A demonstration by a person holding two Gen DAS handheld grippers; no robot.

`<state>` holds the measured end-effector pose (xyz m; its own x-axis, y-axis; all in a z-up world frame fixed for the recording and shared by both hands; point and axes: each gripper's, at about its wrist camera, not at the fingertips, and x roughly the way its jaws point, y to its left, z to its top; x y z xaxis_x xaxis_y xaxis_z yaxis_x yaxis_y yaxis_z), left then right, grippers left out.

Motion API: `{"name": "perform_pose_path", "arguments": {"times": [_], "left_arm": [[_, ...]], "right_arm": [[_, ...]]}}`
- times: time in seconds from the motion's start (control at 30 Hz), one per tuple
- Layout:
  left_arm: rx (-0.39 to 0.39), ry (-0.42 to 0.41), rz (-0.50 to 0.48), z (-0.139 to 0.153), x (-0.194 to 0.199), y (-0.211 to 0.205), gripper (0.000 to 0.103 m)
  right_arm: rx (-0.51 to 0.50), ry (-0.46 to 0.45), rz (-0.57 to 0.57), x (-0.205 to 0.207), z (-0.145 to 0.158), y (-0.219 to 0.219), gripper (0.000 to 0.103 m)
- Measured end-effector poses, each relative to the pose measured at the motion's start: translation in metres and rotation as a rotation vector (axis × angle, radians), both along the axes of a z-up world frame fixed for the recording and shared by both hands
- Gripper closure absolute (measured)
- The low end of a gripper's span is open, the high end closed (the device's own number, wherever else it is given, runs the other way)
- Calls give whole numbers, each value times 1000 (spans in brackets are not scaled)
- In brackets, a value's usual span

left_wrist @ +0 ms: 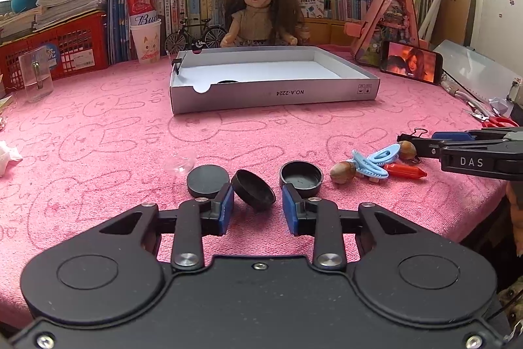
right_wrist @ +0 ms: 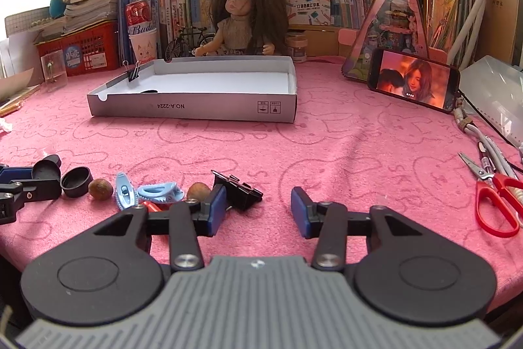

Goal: Organize rigid objects
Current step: 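Move the left tool to a black lid while the right tool approaches the black binder clip, then grasp the black lid with the left tool while the right tool grasps the binder clip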

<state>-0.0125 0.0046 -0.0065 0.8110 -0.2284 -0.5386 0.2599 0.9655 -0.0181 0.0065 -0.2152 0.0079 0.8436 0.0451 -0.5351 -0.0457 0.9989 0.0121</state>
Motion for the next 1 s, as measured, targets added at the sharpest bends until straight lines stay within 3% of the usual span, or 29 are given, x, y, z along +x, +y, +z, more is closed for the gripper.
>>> {"name": "perform_pose_path", "arguments": {"times": [0.33,0.47,0.6,0.63,0.9,0.97,1.0], "left_arm": [[5,-17,14,-2,5,-3,72],[21,-32,27,-1,6,-4,72],[30,-48,34,-1,6,-4,66],[35,-51,35,-1,7,-4,66],[30,-45,29,-5,11,-6,69],[23,-42,21,-5,11,-5,73],[22,-42,23,-4,11,-5,73]], "right_arm": [[16,-12,5,-2,1,3,79],[21,-15,3,-1,2,3,80],[33,-23,6,4,3,2,69],[35,-23,8,5,4,2,57],[17,-29,-9,12,4,12,52],[12,-24,-10,11,4,12,58],[12,-22,-10,10,4,10,74]]}}
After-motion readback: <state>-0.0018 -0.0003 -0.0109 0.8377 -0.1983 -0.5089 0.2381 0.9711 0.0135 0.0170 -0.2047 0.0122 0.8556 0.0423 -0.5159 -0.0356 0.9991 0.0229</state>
